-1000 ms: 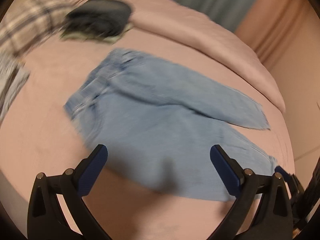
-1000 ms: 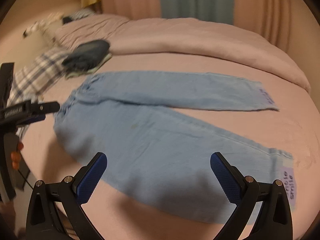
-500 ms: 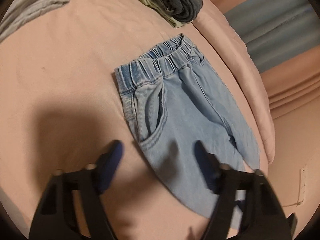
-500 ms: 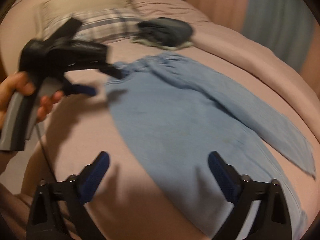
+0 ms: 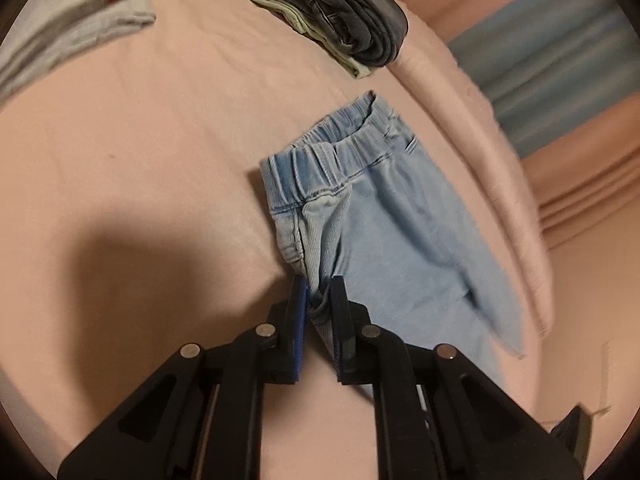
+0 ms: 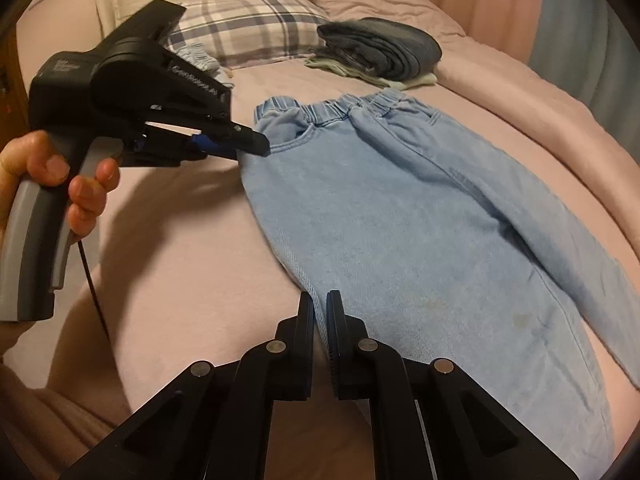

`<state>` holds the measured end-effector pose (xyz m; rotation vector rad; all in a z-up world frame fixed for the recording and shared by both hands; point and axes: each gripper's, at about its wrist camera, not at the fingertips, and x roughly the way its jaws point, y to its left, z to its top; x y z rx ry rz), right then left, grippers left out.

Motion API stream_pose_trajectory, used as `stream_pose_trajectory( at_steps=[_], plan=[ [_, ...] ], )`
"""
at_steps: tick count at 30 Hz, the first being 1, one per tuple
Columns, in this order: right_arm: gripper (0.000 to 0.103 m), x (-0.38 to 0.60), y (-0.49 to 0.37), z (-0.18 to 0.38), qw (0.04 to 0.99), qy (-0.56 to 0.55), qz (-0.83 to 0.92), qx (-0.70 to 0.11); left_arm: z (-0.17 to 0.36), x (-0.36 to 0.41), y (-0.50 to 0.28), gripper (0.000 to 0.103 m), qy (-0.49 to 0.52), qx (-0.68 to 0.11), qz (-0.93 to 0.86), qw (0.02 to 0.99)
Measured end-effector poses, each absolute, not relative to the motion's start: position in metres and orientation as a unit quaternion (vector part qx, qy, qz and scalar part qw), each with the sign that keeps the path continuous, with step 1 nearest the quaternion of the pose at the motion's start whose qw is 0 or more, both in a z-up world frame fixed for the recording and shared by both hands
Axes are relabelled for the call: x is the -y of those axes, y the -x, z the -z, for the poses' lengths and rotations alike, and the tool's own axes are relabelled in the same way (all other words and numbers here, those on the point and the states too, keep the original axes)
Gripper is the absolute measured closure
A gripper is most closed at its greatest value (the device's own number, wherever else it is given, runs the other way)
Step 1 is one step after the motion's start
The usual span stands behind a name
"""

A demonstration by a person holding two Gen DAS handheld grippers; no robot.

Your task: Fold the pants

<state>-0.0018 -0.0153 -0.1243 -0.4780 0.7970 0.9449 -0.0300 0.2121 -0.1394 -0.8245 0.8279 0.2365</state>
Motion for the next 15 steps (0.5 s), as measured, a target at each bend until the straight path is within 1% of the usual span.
stream_pose_trajectory(
  at_steps=[2,3,4,5,6,7,8,9,11,12,15],
  plan=[
    [0.094,0.008,-0.007,0.135,0.778,0.22,-0.441,-0.39,0.139,-0.214,0.032,0.092,0.372,-0.4,-0.121,0.829],
    [0.091,0.01,-0.012,0.137,0.778,0.201,-0.442,-0.399,0.131,-0.215,0.036,0.094,0.351,-0.399,-0.135,0.836],
    [0.085,0.012,-0.014,0.134,0.773,0.186,-0.448,-0.408,0.125,-0.215,0.037,0.093,0.332,-0.4,-0.141,0.843],
    [0.083,0.016,-0.016,0.13,0.768,0.171,-0.456,-0.416,0.118,-0.214,0.036,0.088,0.311,-0.4,-0.141,0.851],
    [0.078,0.022,-0.019,0.123,0.766,0.146,-0.467,-0.418,0.11,-0.212,0.033,0.075,0.287,-0.399,-0.138,0.86],
    [0.076,0.029,-0.023,0.116,0.768,0.127,-0.469,-0.416,0.102,-0.209,0.029,0.066,0.262,-0.397,-0.135,0.869],
    [0.074,0.035,-0.026,0.111,0.774,0.116,-0.465,-0.414,0.097,-0.205,0.024,0.049,0.242,-0.394,-0.13,0.877],
    [0.073,0.042,-0.033,0.106,0.784,0.108,-0.45,-0.412,0.093,-0.199,0.017,0.04,0.225,-0.391,-0.122,0.884],
    [0.072,0.049,-0.047,0.106,0.801,0.107,-0.418,-0.414,0.091,-0.186,-0.002,0.039,0.201,-0.395,-0.098,0.891],
    [0.072,0.053,-0.056,0.109,0.811,0.108,-0.393,-0.42,0.093,-0.177,-0.013,0.035,0.185,-0.402,-0.081,0.893],
    [0.072,0.063,-0.067,0.125,0.803,0.109,-0.369,-0.455,0.118,-0.144,-0.044,0.033,0.11,-0.45,-0.042,0.885]
  ],
)
